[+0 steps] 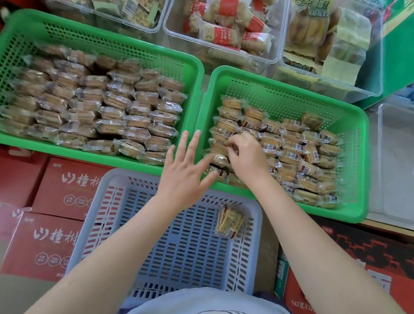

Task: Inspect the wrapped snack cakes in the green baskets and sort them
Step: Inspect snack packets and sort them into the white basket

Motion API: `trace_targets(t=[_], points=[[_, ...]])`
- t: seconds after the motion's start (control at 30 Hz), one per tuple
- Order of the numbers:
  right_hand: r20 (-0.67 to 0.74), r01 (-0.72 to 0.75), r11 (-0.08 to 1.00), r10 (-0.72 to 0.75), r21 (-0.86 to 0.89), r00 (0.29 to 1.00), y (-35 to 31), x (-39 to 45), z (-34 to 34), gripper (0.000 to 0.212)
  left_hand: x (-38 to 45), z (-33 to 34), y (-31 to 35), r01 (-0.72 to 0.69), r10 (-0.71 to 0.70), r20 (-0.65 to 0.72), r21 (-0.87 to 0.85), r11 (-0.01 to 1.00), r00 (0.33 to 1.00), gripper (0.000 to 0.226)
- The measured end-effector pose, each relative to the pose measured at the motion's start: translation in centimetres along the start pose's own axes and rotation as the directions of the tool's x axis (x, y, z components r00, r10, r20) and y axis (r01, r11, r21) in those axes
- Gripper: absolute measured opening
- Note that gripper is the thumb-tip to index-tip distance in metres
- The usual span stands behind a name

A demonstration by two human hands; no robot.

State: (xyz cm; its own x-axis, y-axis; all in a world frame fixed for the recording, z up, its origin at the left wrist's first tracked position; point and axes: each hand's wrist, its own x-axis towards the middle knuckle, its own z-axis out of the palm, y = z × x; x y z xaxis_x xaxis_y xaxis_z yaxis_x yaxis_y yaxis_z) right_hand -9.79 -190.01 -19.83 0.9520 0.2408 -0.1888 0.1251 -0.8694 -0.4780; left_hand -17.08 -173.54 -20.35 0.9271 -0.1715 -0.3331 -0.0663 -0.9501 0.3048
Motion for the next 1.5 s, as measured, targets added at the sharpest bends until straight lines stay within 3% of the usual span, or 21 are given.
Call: trace_targets(t=[0.13, 0.33, 0.4, 0.57, 0.73, 0.87, 1.0, 1.13, 1.2, 1.37, 1.5], points=[[0.055, -0.057, 0.995, 0.062, -0.081, 0.997, -0.3, 0.6, 0.5, 0.025, 1.0, -0.2, 0.4, 0.016, -0.015, -0.006, 0.052, 0.999, 1.0, 0.066], [0.01, -0.044, 0.973, 0.048, -0.229, 0.999, -0.5, 0.7, 1.4, 0.013, 1.3, -0.1, 0.6, 0.037, -0.036, -0.017, 0.061, 0.997, 0.999, 0.064], [0.023, -0.012, 0.954, 0.019, -0.3, 1.0, -0.6, 0.5, 1.5, 0.016, 1.3, -0.1, 0.6, 0.038, -0.038, -0.014, 0.058, 0.998, 0.999, 0.062], [0.088, 0.027, 0.956, -0.001, -0.292, 0.996, -0.7, 0.5, 1.1, 0.037, 1.3, -0.2, 0.7, 0.047, -0.046, -0.014, 0.05, 0.998, 0.999, 0.057], [0.128, 0.055, 0.934, -0.01, -0.352, 0.992, -1.0, 1.7, 0.5, 0.034, 1.3, 0.1, 0.6, 0.049, -0.048, -0.026, 0.037, 0.998, 0.999, 0.058], [0.122, 0.154, 0.875, -0.11, -0.459, 0.986, -1.5, 2.2, 0.7, 0.016, 1.4, 0.1, 0.5, 0.048, -0.047, -0.017, 0.039, 0.998, 0.999, 0.058], [0.023, 0.114, 0.917, -0.113, -0.382, 0.993, -1.7, 2.2, 1.0, 0.004, 1.4, 0.1, 0.4, 0.045, -0.044, -0.02, 0.041, 0.998, 0.999, 0.057], [-0.097, 0.182, 0.929, -0.224, -0.324, 0.97, -1.1, 2.0, 1.4, 0.014, 1.3, 0.0, 0.4, 0.042, -0.041, -0.022, 0.046, 0.998, 0.999, 0.057], [-0.075, 0.19, 0.949, -0.215, -0.253, 0.974, -1.1, 1.8, 1.4, 0.017, 1.3, 0.0, 0.4, 0.043, -0.042, -0.022, 0.041, 0.998, 0.999, 0.057], [0.014, 0.055, 0.996, -0.054, -0.071, 0.998, -1.2, 1.9, 0.0, 0.014, 1.3, -0.2, 0.4, 0.04, -0.04, -0.007, 0.031, 0.999, 0.999, 0.059], [-0.071, -0.059, 0.977, 0.076, 0.206, 0.995, -1.5, 1.2, -2.9, 0.009, 1.3, -0.4, 0.4, 0.029, -0.03, 0.011, 0.016, 0.999, 1.0, 0.059]])
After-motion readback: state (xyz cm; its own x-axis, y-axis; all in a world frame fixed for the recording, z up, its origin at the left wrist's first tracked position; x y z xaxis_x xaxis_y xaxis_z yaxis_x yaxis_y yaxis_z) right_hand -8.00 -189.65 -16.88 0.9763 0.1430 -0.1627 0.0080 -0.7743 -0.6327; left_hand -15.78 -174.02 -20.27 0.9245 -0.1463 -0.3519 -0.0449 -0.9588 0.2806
